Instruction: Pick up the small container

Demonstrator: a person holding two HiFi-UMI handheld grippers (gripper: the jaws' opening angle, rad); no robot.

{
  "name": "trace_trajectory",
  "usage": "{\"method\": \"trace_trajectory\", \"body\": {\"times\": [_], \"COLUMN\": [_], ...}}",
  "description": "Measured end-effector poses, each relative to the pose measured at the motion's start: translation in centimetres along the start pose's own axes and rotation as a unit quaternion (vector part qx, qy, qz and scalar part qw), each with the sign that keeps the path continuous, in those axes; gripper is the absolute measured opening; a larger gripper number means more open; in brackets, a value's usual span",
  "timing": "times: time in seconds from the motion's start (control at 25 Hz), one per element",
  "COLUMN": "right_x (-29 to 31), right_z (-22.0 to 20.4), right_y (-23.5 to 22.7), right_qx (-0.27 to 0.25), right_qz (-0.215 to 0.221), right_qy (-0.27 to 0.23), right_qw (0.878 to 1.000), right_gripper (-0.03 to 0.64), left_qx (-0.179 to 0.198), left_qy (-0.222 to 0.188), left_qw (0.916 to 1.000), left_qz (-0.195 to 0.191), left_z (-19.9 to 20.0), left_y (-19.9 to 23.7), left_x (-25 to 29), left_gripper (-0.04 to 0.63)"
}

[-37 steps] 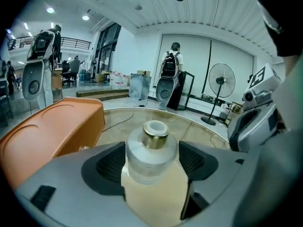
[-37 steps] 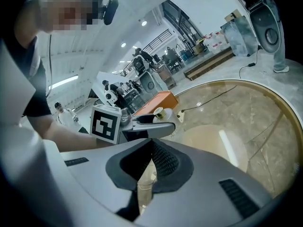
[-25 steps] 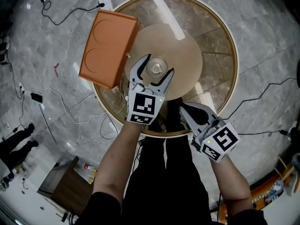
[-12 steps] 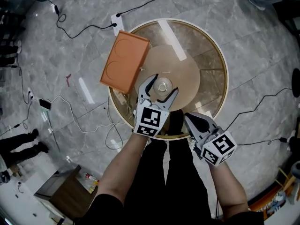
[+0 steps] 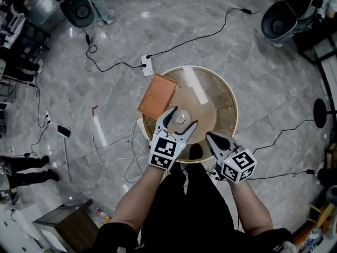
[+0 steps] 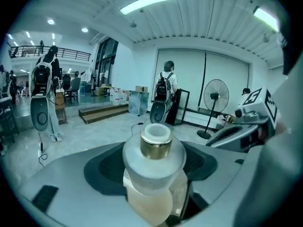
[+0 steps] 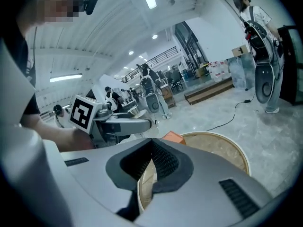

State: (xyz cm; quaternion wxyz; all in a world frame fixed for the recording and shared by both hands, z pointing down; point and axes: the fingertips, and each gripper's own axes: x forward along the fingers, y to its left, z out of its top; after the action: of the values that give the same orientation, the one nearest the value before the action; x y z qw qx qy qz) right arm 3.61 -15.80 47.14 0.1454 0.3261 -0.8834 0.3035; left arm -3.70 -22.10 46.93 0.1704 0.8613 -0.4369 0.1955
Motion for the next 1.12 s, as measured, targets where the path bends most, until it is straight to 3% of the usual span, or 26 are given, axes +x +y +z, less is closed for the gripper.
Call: {"method": "trace_trajectory", "body": {"times": [0.2,0.32,0.48,0.72,1.12], "right_x": [-4.0,-5.5,-6.7,-8.4,-8.6], "right_z": [4.3,6.2,8.6,10.2,12.2], "right_y": [3.2,6.2,10.4,15.7,21.2], "right_qx": [-0.013,-0.031,-0.074,-0.129,-0.168], "right_qz": [-0.016,0.0,0.032,0.042,0.075], "right_qy": [-0.024,-0.038,-0.052,-0.064,-0.066], "right_qw": [0.999,0.999,0.995,0.989,0.981], "right_gripper": [0.014,0.014,0.014,0.012,0.012], "left_qx": [0.007,0.019,0.024,0.01,0.007], "left_qy": [-0.002,-0.007,-0.016,-0.034,-0.047], "left_qw": [0.9996,0.999,0.9981,0.9977,0.9946], "left_qz": [0.027,0.039,0.055,0.057,0.092], "left_z": [5.1,6.7,8.1,9.5,11.5], "left_y": [-1.1,-1.5,-1.5,-2.3,-1.5], "left_x": [-6.7,-10.5,-14.5,-20.8,-29.1], "left_gripper": [0.345,0.345,0.345,0.345,0.345]}}
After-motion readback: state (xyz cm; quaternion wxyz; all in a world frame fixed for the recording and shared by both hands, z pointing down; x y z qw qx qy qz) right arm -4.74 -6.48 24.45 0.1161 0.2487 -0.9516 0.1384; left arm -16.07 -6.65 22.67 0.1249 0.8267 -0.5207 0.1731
